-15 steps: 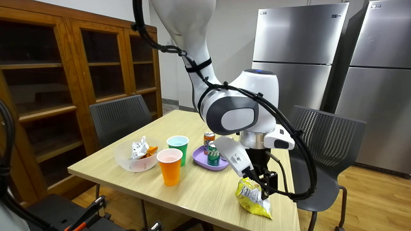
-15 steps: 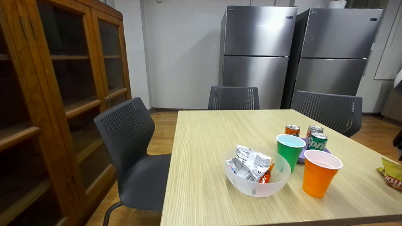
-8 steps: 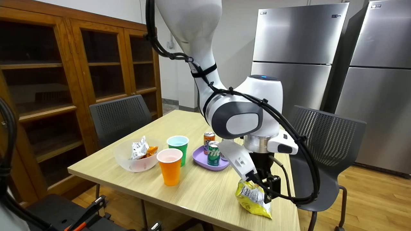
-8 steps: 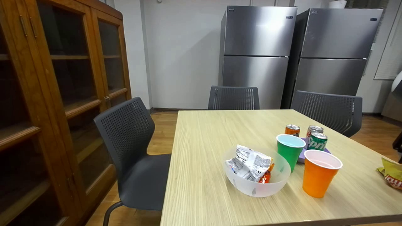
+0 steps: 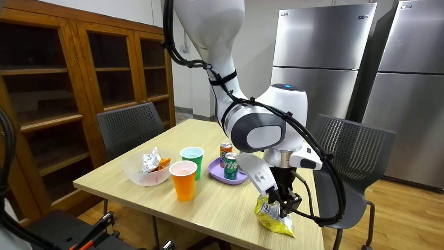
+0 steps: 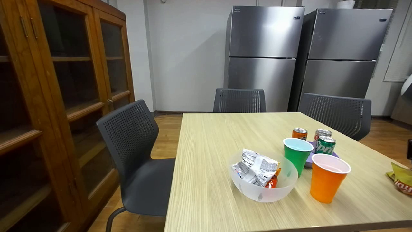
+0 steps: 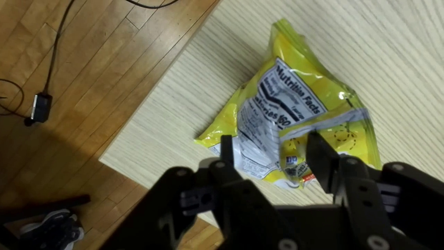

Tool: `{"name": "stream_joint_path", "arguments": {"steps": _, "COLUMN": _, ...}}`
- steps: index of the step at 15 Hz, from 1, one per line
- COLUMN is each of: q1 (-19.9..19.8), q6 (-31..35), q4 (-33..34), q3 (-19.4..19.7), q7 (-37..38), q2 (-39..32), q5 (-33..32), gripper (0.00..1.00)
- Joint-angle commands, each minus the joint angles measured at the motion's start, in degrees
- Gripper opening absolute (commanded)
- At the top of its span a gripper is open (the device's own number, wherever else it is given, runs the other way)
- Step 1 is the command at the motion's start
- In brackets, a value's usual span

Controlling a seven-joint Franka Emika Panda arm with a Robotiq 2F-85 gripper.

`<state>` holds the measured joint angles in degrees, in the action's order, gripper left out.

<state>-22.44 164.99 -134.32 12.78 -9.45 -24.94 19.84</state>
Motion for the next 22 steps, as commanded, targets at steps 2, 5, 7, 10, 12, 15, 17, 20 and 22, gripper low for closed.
{"name": "stream_joint_path", "arguments": {"steps": 2, "q1": -3.5, "q6": -2.5, "q4": 1.9, "q3": -2.9, "q7": 0.9, "q2": -0.4, "q5": -0.4, "gripper": 0.2}}
{"name": "stream_joint_path", "arguments": {"steps": 5, "q1": -4.6, "q6": -3.0, "q4": 2.8, "q3": -4.0, "q7": 0.8, "q2": -1.0, "q5": 0.1, "gripper": 0.0}}
{"name": "stream_joint_path", "arguments": {"steps": 7, "q1": -5.1, "q6": -3.3, "q4": 3.3, "q3": -4.4, "q7": 0.7, "q2": -1.3, "q5": 0.2, "gripper": 0.0}}
{"name": "stream_joint_path", "arguments": {"steps": 10, "q1": -5.2, "q6": -3.2, "q4": 3.1, "q3": -4.8, "q7": 0.5, "q2": -0.9, "q5": 0.0, "gripper": 0.0}}
{"name": "stream_joint_path", "arguments": {"steps": 12, "q1": -5.3, "q6": -3.0, "q4": 2.2, "q3": -5.2, "q7": -0.2, "q2": 0.6, "q5": -0.1, "gripper": 0.0}}
{"name": "stream_joint_path", "arguments": {"steps": 15, "q1": -5.1, "q6": -2.3, "q4": 0.2, "q3": -5.6, "q7": -1.4, "q2": 3.6, "q5": -0.5, "gripper": 0.0}}
{"name": "stream_joint_path", "arguments": {"steps": 17, "q1": -5.1, "q6": -1.9, "q4": -1.3, "q3": -6.1, "q7": -2.5, "q2": 5.8, "q5": -0.4, "gripper": 0.0}}
{"name": "stream_joint_path", "arguments": {"steps": 20, "q1": -4.6, "q6": -1.1, "q4": -4.0, "q3": -6.5, "q7": -4.5, "q2": 10.1, "q5": -0.4, "gripper": 0.0}}
{"name": "stream_joint_path", "arguments": {"steps": 22, "q1": -4.0, "q6": -0.3, "q4": -6.2, "q3": -7.0, "q7": -6.8, "q2": 13.4, "q5": 0.2, "gripper": 0.0}}
